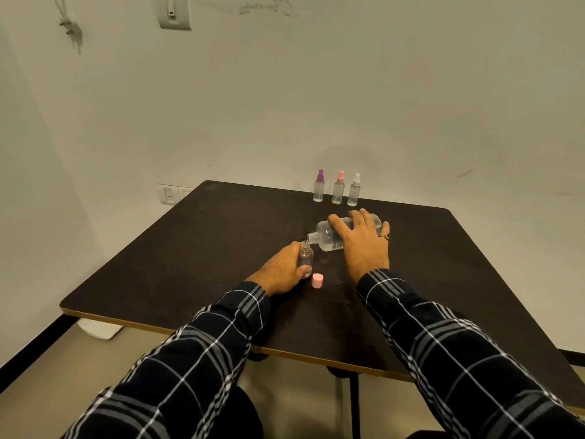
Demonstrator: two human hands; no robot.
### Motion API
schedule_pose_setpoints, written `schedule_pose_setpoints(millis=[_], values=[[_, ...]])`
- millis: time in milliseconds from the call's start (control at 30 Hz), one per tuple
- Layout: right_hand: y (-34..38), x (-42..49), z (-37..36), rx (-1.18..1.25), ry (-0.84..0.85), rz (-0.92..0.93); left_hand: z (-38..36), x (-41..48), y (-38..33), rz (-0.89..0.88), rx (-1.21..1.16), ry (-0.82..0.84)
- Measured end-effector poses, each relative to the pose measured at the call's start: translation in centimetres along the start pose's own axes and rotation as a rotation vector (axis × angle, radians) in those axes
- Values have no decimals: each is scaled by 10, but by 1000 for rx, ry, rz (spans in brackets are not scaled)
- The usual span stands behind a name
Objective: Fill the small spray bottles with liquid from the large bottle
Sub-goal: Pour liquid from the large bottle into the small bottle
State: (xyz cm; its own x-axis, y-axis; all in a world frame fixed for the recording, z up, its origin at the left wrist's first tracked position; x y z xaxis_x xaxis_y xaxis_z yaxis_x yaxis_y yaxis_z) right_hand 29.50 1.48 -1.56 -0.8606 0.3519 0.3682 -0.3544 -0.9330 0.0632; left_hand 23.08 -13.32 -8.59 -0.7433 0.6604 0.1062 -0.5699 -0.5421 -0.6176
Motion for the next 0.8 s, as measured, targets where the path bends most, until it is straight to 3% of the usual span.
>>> schedule_pose_setpoints(millis=[800], values=[[1, 0, 4, 5, -5, 17, 0, -2, 0, -3, 3, -4]])
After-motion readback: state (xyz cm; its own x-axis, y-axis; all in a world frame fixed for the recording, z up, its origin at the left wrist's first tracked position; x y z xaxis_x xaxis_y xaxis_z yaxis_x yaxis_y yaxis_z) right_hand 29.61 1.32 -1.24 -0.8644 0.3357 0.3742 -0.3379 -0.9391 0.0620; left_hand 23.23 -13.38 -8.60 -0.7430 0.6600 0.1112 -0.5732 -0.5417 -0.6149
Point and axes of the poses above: each hand's wrist, its own x-axis towards the middle knuckle, its own z-axis out of the back of the hand, y = z × x, the point moved 6 cm from there along x, towards the middle knuckle, and after that the axes turned 11 degrees about -z, right-handed, at the moved point
